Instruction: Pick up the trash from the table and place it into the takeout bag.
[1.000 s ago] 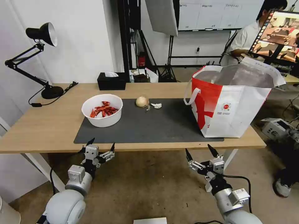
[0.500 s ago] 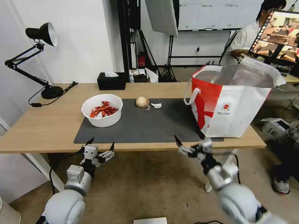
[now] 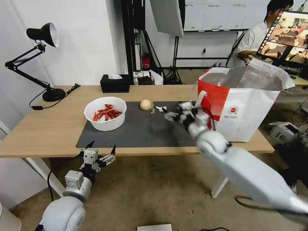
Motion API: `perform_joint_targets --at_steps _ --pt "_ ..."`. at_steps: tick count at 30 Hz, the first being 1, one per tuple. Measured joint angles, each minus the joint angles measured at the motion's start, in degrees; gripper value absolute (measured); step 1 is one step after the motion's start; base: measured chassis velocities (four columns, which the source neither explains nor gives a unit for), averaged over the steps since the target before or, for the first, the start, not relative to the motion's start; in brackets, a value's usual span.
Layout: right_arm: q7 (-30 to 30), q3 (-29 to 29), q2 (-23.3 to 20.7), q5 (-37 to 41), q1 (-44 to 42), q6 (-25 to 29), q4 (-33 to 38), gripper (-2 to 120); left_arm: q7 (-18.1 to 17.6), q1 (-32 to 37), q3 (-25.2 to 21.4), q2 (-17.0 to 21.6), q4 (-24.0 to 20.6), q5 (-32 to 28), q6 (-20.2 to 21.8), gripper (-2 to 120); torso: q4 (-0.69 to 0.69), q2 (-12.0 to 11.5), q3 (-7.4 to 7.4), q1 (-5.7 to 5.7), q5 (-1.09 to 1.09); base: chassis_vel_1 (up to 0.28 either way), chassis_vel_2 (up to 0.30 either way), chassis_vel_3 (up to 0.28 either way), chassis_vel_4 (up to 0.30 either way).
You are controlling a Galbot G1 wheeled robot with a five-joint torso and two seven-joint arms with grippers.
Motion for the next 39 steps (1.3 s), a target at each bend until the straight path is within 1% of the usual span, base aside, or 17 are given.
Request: perform_joint_targets --at_steps 1,2,3,6,7,9,10,15,18,19,27,35,39 --pt "0.3 -1.3 2.1 0.4 2.2 -1.6 -3.2 100 0.0 0.1 -0.1 0.0 0.0 0.0 0.0 100 0.00 0.0 -0.01 0.00 -0.02 0.000 0.000 0.000 0.000" --pt "0.5 -3.1 4.8 0.8 5.0 -3.6 -7.8 100 0.0 0.1 -0.1 0.0 0.0 0.0 -0.1 100 0.00 0.0 0.00 -0.01 0.00 0.000 0.000 0.000 0.000" --pt "0.5 -3.1 4.8 0.8 5.0 -3.6 -7.8 100 0.0 0.1 -0.1 0.0 0.0 0.0 -0.1 100 0.00 0.0 0.00 -0.01 0.00 0.000 0.000 0.000 0.000" --pt "0.7 -5.1 9.1 0.6 9.2 -6.0 -16.0 100 0.0 0.2 0.1 0.0 -0.1 0.0 -0.1 100 -0.01 0.0 0.00 0.00 0.00 0.000 0.000 0.000 0.000" --pt "0.7 -5.1 9.1 0.6 9.2 -6.0 -16.0 100 0.0 0.2 0.1 0.0 -0.1 0.0 -0.1 100 -0.01 0.0 0.00 0.00 0.00 0.000 0.000 0.000 0.000" --pt "1.0 -5.2 11.7 0.4 11.2 -8.6 -20.8 100 0.0 0.1 0.3 0.0 -0.1 0.1 -0.1 100 -0.01 0.0 -0.01 -0.01 -0.01 0.000 0.000 0.000 0.000" --pt "1.0 -5.1 12.5 0.4 11.6 -9.2 -22.1 100 0.0 0.1 0.3 0.0 -0.1 0.1 -0.1 100 -0.01 0.0 -0.01 -0.01 -0.01 0.000 0.000 0.000 0.000" --pt "1.7 -4.2 14.4 1.0 12.0 -10.5 -24.3 100 0.0 -0.1 0.3 0.0 -0.1 0.1 -0.2 100 -0.02 0.0 -0.01 -0.01 0.00 0.000 0.000 0.000 0.000" --pt "3.0 -3.3 15.6 3.0 12.0 -12.5 -24.6 100 0.0 -0.4 0.5 -0.1 0.1 0.1 -0.4 100 -0.01 0.0 -0.01 -0.02 0.00 0.000 0.000 0.000 0.000" --pt "3.0 -3.3 15.6 3.0 12.0 -12.5 -24.6 100 0.0 -0.4 0.5 -0.1 0.1 0.1 -0.4 100 -0.01 0.0 -0.01 -0.02 0.00 0.000 0.000 0.000 0.000" --pt "6.2 -2.1 16.4 6.0 11.9 -17.5 -24.1 100 0.1 -0.9 0.5 0.3 0.1 0.1 -0.5 100 -0.02 0.0 -0.01 -0.02 0.01 0.000 0.000 0.000 0.000" --pt "7.6 -1.4 17.0 7.2 12.5 -20.6 -23.8 100 0.1 -0.8 0.9 0.1 0.3 0.2 -0.5 100 -0.02 0.0 -0.02 -0.02 0.01 0.000 0.000 0.000 0.000" --pt "8.3 -1.1 17.5 7.3 12.7 -21.3 -23.9 100 0.1 -0.8 1.0 0.0 0.3 0.3 -0.5 100 -0.01 0.0 -0.02 -0.02 0.00 0.000 0.000 0.000 0.000"
